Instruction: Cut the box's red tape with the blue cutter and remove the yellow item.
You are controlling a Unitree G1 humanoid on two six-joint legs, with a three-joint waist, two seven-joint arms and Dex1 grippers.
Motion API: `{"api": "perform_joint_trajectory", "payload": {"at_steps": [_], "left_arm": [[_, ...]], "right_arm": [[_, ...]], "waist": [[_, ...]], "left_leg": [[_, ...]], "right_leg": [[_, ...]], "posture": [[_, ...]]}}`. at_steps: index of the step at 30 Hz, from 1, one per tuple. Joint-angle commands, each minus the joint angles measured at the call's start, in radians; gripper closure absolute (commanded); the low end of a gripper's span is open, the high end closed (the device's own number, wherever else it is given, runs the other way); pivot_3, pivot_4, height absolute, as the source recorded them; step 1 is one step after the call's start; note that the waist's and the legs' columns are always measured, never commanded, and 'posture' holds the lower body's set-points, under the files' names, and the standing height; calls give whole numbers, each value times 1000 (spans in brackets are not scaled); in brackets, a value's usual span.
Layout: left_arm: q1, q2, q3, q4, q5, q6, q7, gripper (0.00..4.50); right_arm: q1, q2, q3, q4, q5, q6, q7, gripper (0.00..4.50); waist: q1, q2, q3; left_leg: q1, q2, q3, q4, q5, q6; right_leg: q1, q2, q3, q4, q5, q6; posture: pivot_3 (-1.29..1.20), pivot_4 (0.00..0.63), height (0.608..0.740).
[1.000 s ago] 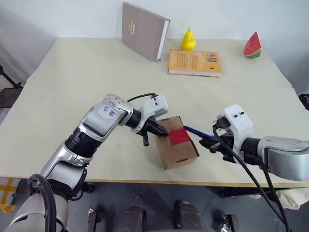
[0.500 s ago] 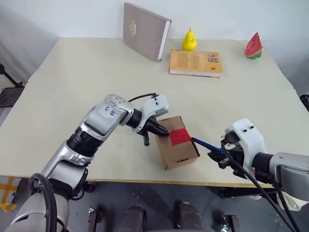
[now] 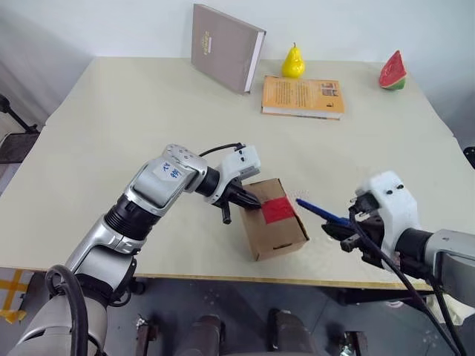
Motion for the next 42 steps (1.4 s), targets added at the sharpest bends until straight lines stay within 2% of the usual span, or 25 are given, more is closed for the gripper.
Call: {"api": "perform_joint_trajectory", "payload": {"at_steps": [1, 13, 18, 22, 29, 36, 42], "left_arm": [[7, 1, -38, 15, 24, 11, 2, 4500], [5, -2, -38, 18, 24, 9, 3, 4500], [6, -2, -36, 16, 23, 9, 4, 4500], [7, 1, -36, 12, 23, 11, 4, 4500], [22, 17, -38, -37, 12, 38, 3, 4500], [29, 22, -34, -57, 5, 58, 11, 4500], [30, 29, -30, -59, 6, 65, 14, 4500]], "right_arm": [[26, -2, -36, -27, 6, -8, 7, 4347], [160, -18, -109, -63, 6, 17, 15, 4347], [163, -29, -105, -61, 6, 5, 24, 4347], [109, -48, -51, -39, 6, -12, 26, 4347], [-66, -48, 116, -3, 6, -11, 38, 4347], [-320, 70, 346, 50, -10, 85, -21, 4347], [-384, 120, 397, 68, 0, 140, -76, 4347]], "waist": [[0, 0, 0], [0, 0, 0], [0, 0, 0], [0, 0, 0], [-2, 0, 0], [-18, 0, 0], [-22, 0, 0]], "left_leg": [[0, 0, 0, 0, 0, 0], [0, 0, 0, 0, 0, 0], [0, 0, 0, 0, 0, 0], [0, 0, 0, 0, 0, 0], [0, 0, 0, 0, 0, 0], [1, 1, 0, 0, 0, 0], [1, 1, 0, 0, 0, 0]], "right_leg": [[0, 0, 0, 0, 0, 0], [0, 0, 0, 1, 0, 0], [0, 0, 0, 1, 0, 0], [0, 0, 0, 1, 0, 0], [0, 0, 0, -1, 0, 0], [0, 0, 0, -1, 0, 0], [0, 0, 0, 0, 0, 0]], "posture": [[0, 150, 740], [0, 150, 740], [0, 150, 740], [0, 150, 740], [0, 150, 740], [0, 150, 740], [0, 150, 740]]}}
